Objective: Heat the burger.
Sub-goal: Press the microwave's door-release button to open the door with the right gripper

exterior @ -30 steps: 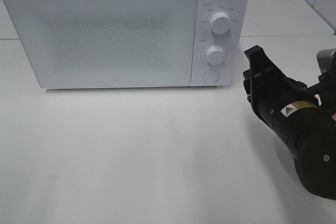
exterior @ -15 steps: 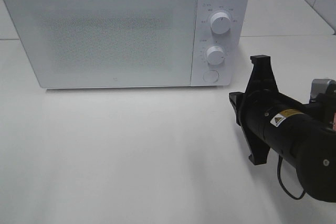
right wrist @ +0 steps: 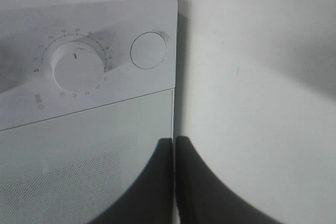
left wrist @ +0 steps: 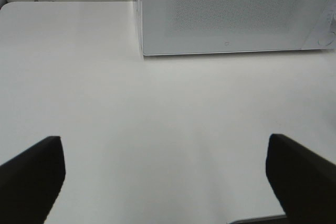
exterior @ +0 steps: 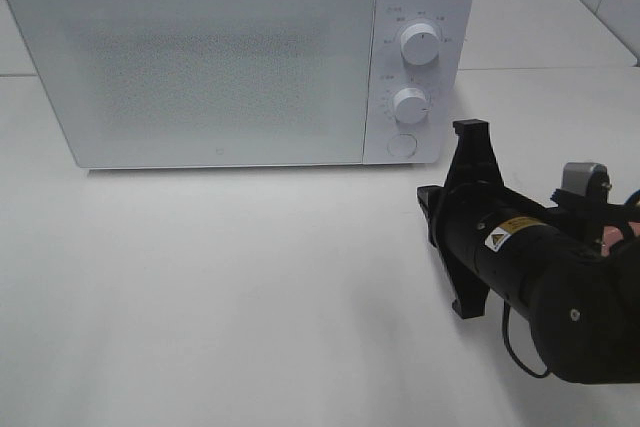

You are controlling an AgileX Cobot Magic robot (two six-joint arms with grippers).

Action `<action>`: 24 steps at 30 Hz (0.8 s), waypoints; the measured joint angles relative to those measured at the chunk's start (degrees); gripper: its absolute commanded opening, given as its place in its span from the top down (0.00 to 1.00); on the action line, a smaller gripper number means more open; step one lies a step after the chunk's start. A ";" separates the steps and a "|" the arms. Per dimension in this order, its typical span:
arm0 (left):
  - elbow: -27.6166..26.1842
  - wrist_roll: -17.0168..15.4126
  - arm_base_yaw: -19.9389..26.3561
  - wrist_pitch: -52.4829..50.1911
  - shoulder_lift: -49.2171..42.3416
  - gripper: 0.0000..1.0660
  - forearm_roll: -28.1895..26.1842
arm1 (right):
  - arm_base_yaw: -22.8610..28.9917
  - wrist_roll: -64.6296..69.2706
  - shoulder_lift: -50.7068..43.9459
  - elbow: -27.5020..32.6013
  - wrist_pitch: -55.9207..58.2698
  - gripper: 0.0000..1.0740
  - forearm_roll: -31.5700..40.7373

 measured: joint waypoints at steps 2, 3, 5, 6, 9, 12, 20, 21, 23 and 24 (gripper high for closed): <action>0.00 0.00 0.00 0.00 0.00 0.10 0.00 | -0.34 0.40 0.57 -0.57 0.00 1.00 -0.63; 0.00 0.00 0.00 0.00 0.00 0.10 0.00 | -1.32 1.38 1.49 -1.72 0.23 1.00 -1.83; 0.00 0.00 0.00 0.00 0.00 0.10 0.00 | -2.01 1.49 2.01 -2.18 0.46 1.00 -2.58; 0.00 0.00 0.00 0.00 0.00 0.10 0.00 | -3.50 2.23 2.92 -3.38 0.92 1.00 -4.24; 0.00 0.00 0.00 0.00 0.00 0.10 0.00 | -5.27 2.41 4.13 -5.04 1.66 1.00 -6.36; 0.00 0.00 0.00 0.00 0.00 0.10 0.00 | -6.82 3.04 5.39 -6.47 2.92 1.00 -8.19; 0.00 0.00 0.00 0.00 0.00 0.10 0.00 | -10.94 3.90 7.33 -10.20 7.16 1.00 -12.26; 0.00 0.00 0.00 0.00 0.00 0.10 0.00 | -10.94 3.90 7.33 -10.20 7.16 1.00 -12.26; 0.00 0.00 0.00 0.00 0.00 0.10 0.00 | -11.92 3.90 7.91 -11.06 7.68 1.00 -12.61; 0.00 0.00 0.00 0.00 0.00 0.10 0.00 | -12.43 3.90 8.25 -11.57 7.73 1.00 -12.89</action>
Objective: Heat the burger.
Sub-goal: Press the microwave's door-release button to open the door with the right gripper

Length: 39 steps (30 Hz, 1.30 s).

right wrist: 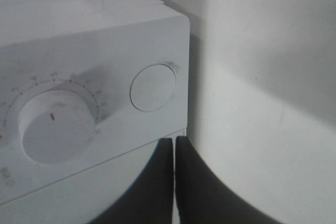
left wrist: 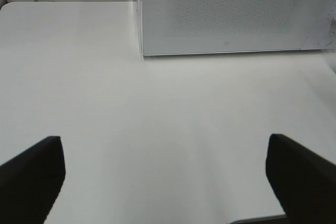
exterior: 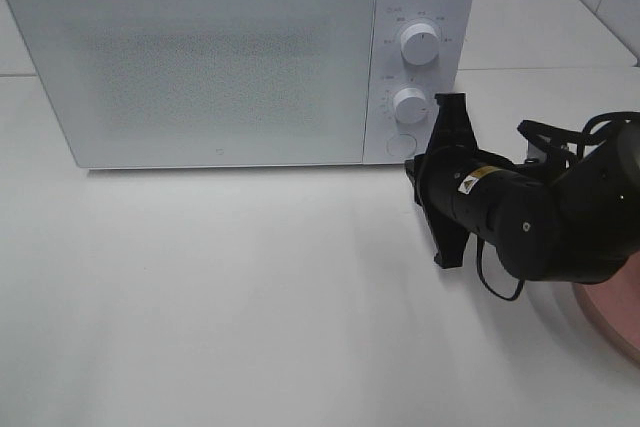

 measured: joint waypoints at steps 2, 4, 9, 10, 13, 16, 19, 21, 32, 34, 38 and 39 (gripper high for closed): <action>0.00 0.00 0.00 0.00 0.00 0.10 0.00 | -0.86 0.00 0.80 -1.03 0.06 1.00 -0.46; 0.00 0.00 0.00 0.00 0.00 0.10 0.00 | -1.49 0.00 2.06 -2.69 0.97 1.00 -0.74; 0.00 0.00 0.00 0.00 0.00 0.10 0.00 | -1.95 0.00 3.72 -4.98 1.49 1.00 -0.92; 0.00 0.00 0.00 0.00 0.00 0.10 0.00 | -1.95 0.00 3.72 -4.98 1.49 1.00 -0.92; 0.00 0.00 0.00 0.00 0.00 0.10 0.00 | -2.12 0.00 4.87 -6.47 1.49 1.00 -0.86; 0.00 0.00 0.00 0.00 0.00 0.10 0.00 | -2.52 0.00 6.42 -7.79 1.60 1.00 -1.38; 0.00 0.00 0.00 0.00 0.00 0.10 0.06 | -2.64 0.00 7.22 -8.71 1.72 1.00 -1.78; 0.00 0.00 0.00 0.00 0.00 0.10 0.06 | -2.86 0.00 7.28 -8.94 1.55 1.00 -1.83; 0.00 0.00 0.00 0.00 0.00 0.10 0.06 | -4.70 -0.06 8.08 -9.97 1.72 1.00 -2.12; 0.00 0.00 0.00 0.00 0.00 0.10 0.06 | -4.70 -0.06 8.08 -10.14 2.23 1.00 -2.29; 0.00 0.00 0.00 0.00 0.00 0.10 0.06 | -4.70 0.06 8.25 -11.75 3.38 1.00 -3.72; 0.00 0.00 0.00 0.00 0.00 0.10 0.06 | -4.70 0.06 8.25 -11.75 3.38 1.00 -3.72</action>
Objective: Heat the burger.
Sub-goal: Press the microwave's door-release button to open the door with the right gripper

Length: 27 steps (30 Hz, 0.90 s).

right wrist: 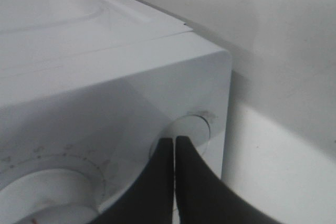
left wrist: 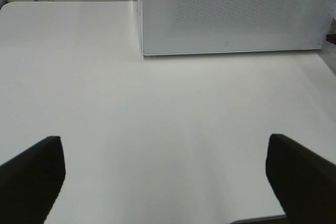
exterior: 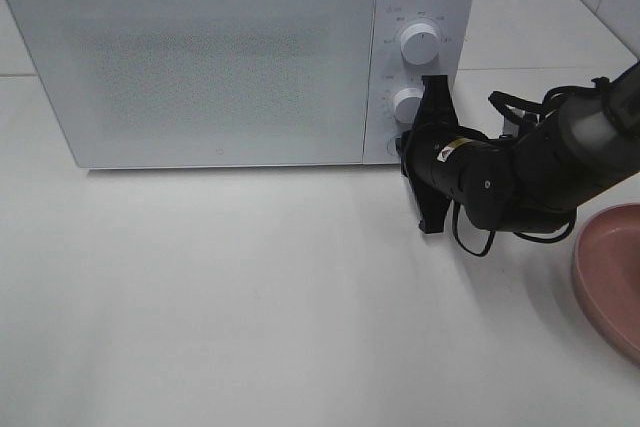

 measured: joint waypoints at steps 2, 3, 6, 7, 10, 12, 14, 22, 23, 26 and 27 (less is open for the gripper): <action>0.00 0.00 0.00 0.00 0.00 0.10 0.00 | 0.00 0.00 0.00 -0.06 0.17 1.00 0.00; 0.00 0.00 0.00 0.00 0.00 0.10 0.00 | 0.00 0.00 0.00 -0.17 0.40 1.00 0.00; 0.00 0.00 0.00 0.00 0.00 0.10 0.00 | 0.00 0.00 0.00 -0.17 0.34 1.00 0.11; 0.00 0.00 0.00 0.00 0.00 0.10 0.00 | 0.00 0.00 0.00 -0.17 0.11 1.00 0.34; 0.00 0.00 0.00 0.00 0.00 0.10 0.00 | 0.00 0.00 0.00 -0.17 -0.11 1.00 0.57; 0.00 0.00 0.00 0.00 0.00 0.10 0.00 | 0.00 -0.06 0.06 -0.17 -0.97 1.00 1.09; 0.00 0.00 0.00 0.00 0.00 0.10 0.00 | 0.06 -0.06 0.11 -0.17 -1.20 1.00 1.09; 0.00 0.00 0.00 0.00 0.00 0.10 0.00 | 0.17 -0.06 1.60 -1.20 -2.12 1.00 1.43; 0.00 0.00 0.00 0.00 0.00 0.10 0.00 | 0.29 -0.06 2.46 -1.72 -2.18 1.00 1.43; 0.00 0.00 0.00 0.00 0.00 0.10 0.00 | 0.52 -0.11 3.55 -2.18 -3.15 1.00 1.55; 0.00 0.00 0.00 0.00 0.00 0.10 0.00 | 0.52 -0.11 3.55 -2.18 -3.15 1.00 1.55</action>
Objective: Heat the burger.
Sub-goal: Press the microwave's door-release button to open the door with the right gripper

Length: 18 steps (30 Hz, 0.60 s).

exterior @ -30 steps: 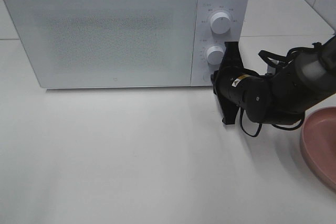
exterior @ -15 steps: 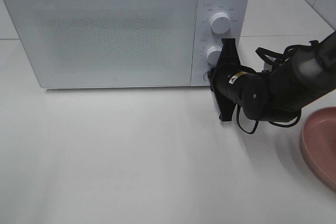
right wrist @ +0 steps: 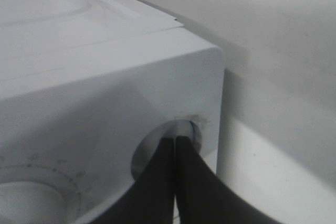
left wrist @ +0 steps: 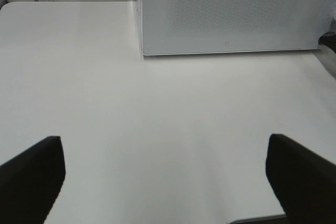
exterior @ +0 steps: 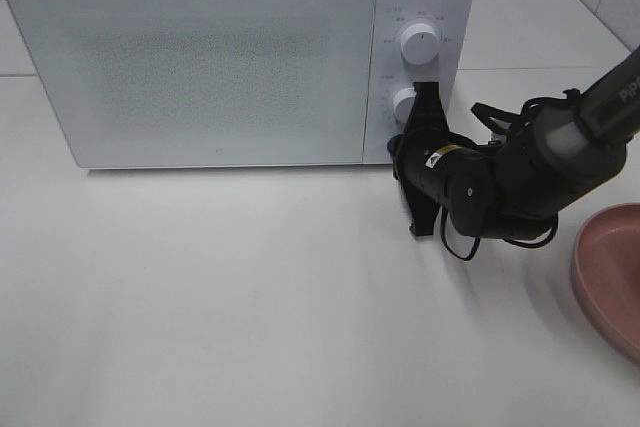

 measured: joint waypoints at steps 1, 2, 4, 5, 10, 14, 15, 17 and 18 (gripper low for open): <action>0.00 0.00 0.00 0.00 0.00 0.10 0.00 | 0.06 -0.06 0.34 0.00 -0.57 1.00 0.06; 0.00 0.00 0.00 0.00 0.00 0.10 0.00 | 0.06 -0.06 0.34 0.00 -0.57 1.00 0.06; 0.00 0.00 0.00 0.00 0.00 0.10 0.00 | 0.29 -1.55 0.63 -0.57 -0.80 1.00 0.92; 0.00 0.00 0.00 0.00 0.00 0.10 0.00 | 0.29 -1.55 0.63 -0.57 -0.80 1.00 0.92; 0.00 0.00 0.00 0.00 0.00 0.10 0.00 | 0.29 -3.50 0.92 -2.18 -0.06 1.00 2.75; 0.00 0.00 0.00 0.00 0.00 0.10 0.00 | 0.29 -4.81 0.97 -2.81 1.03 1.00 4.07; 0.00 0.00 0.00 0.00 0.00 0.10 0.00 | 0.29 -5.16 0.97 -2.98 1.32 1.00 4.35; 0.00 0.00 0.00 0.00 0.00 0.10 0.00 | 0.29 -5.96 0.97 -3.38 2.12 1.00 4.76; 0.00 0.00 0.00 0.00 0.00 0.10 0.00 | 0.29 -6.07 0.97 -3.72 2.98 1.00 5.33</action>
